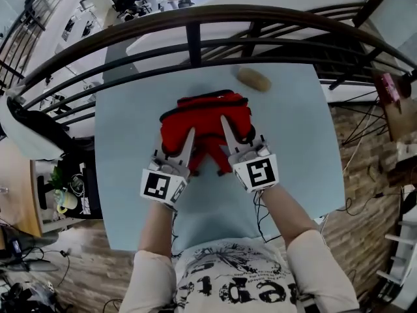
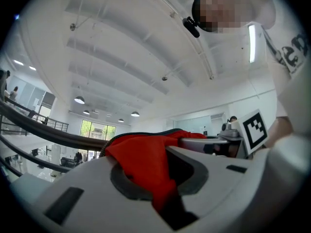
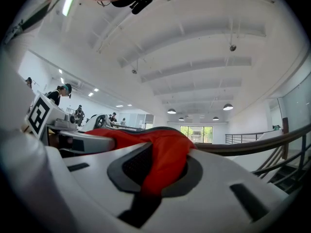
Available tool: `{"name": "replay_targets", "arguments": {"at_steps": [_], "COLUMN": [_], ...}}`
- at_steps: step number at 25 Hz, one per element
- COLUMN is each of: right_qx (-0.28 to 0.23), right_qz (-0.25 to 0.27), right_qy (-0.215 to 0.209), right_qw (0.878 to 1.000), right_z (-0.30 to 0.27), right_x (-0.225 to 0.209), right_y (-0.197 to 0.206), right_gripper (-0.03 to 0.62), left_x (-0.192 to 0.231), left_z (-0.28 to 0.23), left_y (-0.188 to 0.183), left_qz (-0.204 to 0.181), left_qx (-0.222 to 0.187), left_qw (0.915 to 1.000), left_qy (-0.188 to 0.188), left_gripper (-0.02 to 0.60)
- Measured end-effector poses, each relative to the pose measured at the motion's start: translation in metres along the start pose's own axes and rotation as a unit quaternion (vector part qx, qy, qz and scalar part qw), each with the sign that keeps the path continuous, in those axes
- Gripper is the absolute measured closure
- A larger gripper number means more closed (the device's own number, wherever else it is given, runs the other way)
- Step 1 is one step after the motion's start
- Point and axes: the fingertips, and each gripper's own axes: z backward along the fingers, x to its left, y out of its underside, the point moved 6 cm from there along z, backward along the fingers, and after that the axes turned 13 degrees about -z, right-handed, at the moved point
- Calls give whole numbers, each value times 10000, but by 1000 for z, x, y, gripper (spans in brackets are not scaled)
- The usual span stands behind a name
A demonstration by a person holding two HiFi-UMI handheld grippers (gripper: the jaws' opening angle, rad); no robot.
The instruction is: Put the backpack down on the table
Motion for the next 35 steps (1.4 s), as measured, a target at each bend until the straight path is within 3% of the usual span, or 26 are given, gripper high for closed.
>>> {"name": "replay_targets", "arguments": {"at_steps": [8,14,22,30,35], "right_qx": [196,415,791,1264,1786], "right_qz": [-235,-404,-570,-665,-701], "right_qy": [-111,-271,-317,-242,-179], "right_qw": [9995,9980,9947,9895,9813], "right_z": [45,78,120,146,158], "right_x": [14,32,40,42,47], "right_y": [35,61,100,141,173], "right_gripper": [553,548,542,526,509], "left_x": [-42,-69,-108,-135,-146], "left_z": [38,72,103,124,142], "left_y": [30,50,82,123,154], "left_qz": [249,261,442,714,1001], "left_qx": [88,569,880,1393,1921], "left_qw": [9996,9980,9950,9876,9763], "left_qy": [54,45,150,111,26], "left_gripper": [528,528,528,517,473]}}
